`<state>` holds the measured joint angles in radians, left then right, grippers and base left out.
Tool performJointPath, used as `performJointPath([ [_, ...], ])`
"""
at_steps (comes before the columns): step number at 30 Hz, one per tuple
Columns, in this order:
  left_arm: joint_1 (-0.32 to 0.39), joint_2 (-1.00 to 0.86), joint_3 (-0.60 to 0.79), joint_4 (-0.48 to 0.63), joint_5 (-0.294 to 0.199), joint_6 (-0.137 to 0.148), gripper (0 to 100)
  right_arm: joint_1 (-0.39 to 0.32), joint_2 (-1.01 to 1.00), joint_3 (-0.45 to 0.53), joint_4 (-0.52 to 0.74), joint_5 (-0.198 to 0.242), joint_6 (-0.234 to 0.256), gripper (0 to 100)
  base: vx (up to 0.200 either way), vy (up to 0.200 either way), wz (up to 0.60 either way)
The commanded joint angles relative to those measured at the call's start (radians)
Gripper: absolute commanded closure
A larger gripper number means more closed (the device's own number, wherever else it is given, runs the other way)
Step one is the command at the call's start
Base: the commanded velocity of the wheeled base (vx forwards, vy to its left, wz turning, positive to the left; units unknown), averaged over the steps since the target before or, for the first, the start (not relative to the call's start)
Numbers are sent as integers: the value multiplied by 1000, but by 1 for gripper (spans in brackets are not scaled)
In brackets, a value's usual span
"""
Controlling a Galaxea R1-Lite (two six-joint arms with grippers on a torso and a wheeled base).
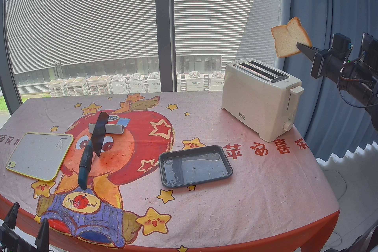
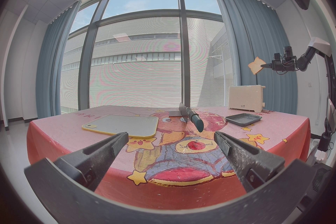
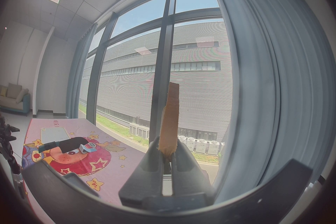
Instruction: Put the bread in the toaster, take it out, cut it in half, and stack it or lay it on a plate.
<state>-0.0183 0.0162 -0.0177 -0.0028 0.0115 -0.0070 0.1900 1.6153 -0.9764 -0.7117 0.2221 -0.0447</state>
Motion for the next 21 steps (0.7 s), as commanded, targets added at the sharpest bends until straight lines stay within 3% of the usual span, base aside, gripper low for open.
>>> performJointPath([
  [1, 0, -16, 18, 0, 1, -1, 0, -6, 43, -35, 0, 0, -1, 100, 0, 0, 0],
  [21, 0, -16, 18, 0, 1, 1, 0, 0, 138, -211, 110, 0, -17, 100, 0, 0, 0],
])
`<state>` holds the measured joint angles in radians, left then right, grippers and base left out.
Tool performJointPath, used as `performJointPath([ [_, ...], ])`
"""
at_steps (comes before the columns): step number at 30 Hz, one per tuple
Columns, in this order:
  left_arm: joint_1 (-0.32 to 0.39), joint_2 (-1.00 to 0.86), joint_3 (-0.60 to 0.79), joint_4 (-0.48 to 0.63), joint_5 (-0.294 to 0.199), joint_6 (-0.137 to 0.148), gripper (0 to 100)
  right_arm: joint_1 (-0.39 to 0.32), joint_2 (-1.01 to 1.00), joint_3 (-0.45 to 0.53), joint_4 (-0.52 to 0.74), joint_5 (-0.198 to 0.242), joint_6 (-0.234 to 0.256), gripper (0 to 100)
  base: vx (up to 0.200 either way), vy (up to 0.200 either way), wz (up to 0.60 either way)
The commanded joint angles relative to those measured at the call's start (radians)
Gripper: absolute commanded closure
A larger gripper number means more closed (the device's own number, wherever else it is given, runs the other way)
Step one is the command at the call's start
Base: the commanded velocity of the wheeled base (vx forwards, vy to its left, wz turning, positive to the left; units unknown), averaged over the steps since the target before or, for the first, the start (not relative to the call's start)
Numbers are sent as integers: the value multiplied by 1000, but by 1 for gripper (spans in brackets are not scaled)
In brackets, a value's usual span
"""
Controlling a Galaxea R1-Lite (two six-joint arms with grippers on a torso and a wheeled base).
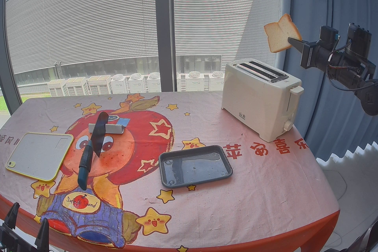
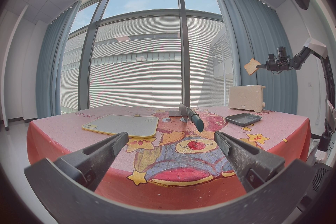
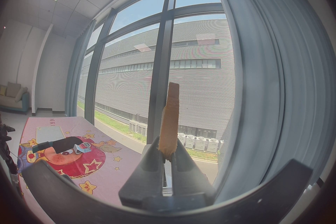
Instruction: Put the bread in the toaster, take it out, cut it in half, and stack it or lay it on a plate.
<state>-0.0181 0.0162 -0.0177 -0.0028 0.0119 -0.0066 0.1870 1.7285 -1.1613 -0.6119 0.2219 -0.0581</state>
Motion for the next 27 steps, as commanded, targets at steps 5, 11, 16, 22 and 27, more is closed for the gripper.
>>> performJointPath([
  [5, 0, -16, 18, 0, 0, -1, 0, 8, 42, -72, 57, 1, -3, 100, 0, 0, 0],
  [11, 0, -16, 18, 0, 0, -1, 0, 8, 56, -66, 75, 1, -3, 100, 0, 0, 0],
  [16, 0, -16, 18, 0, 0, -1, 0, 9, 56, -43, 77, 1, -3, 100, 0, 0, 0],
  [22, 0, -16, 18, 0, 0, -1, 0, 14, 54, 2, 77, 1, -6, 100, 0, 0, 0],
  [27, 0, -16, 18, 0, 0, 0, 0, 9, 59, 35, 73, 1, -55, 100, 0, 0, 0],
])
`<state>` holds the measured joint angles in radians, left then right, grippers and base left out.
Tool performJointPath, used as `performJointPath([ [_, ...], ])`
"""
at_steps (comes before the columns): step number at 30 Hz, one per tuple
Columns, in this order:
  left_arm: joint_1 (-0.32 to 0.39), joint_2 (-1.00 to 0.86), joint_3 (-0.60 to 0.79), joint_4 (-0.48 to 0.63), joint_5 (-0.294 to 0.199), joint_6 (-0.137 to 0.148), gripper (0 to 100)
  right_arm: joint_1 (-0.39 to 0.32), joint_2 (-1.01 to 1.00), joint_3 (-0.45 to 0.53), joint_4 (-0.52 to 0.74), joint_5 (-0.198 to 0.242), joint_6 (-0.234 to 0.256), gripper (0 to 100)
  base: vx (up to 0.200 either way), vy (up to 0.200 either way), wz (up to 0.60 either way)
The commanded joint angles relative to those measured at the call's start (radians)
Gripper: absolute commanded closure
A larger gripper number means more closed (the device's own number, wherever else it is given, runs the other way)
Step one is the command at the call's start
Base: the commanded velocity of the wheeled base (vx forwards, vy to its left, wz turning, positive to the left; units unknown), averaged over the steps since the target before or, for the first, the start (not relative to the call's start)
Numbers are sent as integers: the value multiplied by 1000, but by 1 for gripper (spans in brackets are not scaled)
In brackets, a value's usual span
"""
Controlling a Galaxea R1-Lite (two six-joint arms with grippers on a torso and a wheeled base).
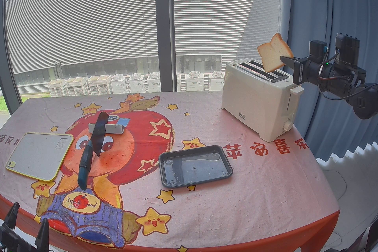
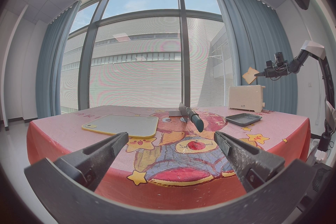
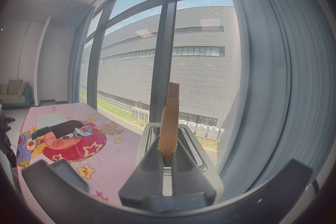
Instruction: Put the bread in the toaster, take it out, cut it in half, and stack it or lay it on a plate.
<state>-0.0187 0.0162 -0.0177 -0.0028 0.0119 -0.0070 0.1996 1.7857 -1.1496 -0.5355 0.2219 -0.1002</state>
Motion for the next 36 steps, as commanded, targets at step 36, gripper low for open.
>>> performJointPath([
  [36, 0, -16, 18, 0, 0, -1, 0, 4, 96, -29, -1, -4, -18, 100, 0, 0, 0],
])
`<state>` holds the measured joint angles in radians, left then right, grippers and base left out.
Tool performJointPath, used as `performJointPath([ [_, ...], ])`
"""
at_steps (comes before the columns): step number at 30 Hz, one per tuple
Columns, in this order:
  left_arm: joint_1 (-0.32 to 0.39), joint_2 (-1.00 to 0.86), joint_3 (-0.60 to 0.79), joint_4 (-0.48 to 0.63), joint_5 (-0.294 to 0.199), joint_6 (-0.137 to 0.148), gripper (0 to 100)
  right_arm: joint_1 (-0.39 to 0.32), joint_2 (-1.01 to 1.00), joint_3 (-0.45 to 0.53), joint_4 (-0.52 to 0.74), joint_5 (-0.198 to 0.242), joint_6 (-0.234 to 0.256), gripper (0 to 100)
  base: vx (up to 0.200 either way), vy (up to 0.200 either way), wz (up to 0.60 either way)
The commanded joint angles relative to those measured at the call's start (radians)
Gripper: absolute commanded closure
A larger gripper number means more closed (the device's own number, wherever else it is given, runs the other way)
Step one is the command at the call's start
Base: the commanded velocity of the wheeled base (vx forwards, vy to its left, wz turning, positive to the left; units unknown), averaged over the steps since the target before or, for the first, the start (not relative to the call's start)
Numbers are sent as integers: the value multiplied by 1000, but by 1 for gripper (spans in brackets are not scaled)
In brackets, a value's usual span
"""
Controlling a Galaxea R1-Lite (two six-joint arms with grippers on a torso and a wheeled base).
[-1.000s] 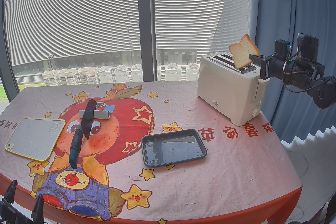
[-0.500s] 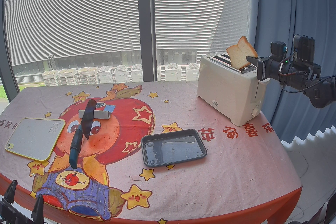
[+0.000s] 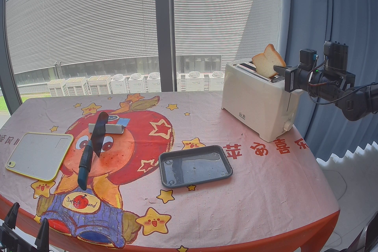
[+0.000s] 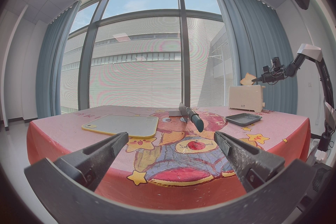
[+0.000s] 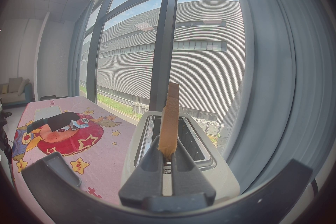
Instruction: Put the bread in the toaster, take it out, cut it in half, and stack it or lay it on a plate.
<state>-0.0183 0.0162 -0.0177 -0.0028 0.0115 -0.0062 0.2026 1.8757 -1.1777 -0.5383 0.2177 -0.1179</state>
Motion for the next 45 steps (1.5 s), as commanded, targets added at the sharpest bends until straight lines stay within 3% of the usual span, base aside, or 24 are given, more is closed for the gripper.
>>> performJointPath([
  [1, 0, -16, 18, 0, 1, -1, 0, 1, 6, -2, 0, 0, 0, 100, 0, 0, 0],
  [9, 0, -16, 18, 0, 1, -1, 0, 1, 8, -2, 1, -4, 0, 100, 0, 0, 0],
  [10, 0, -16, 18, 0, 1, -1, 0, 1, 6, -2, 1, -4, 0, 0, 0, 0, 0],
  [26, 0, -16, 18, 0, 1, -1, 0, 3, -75, 15, 0, -4, 26, 0, 0, 0, 0],
  [36, 0, -16, 18, 0, 1, -1, 0, 9, -190, 104, 0, -6, 61, 0, 0, 0, 0],
  [45, 0, -16, 18, 0, 1, -1, 0, 32, -302, 179, 1, -27, 147, 0, 0, 0, 0],
])
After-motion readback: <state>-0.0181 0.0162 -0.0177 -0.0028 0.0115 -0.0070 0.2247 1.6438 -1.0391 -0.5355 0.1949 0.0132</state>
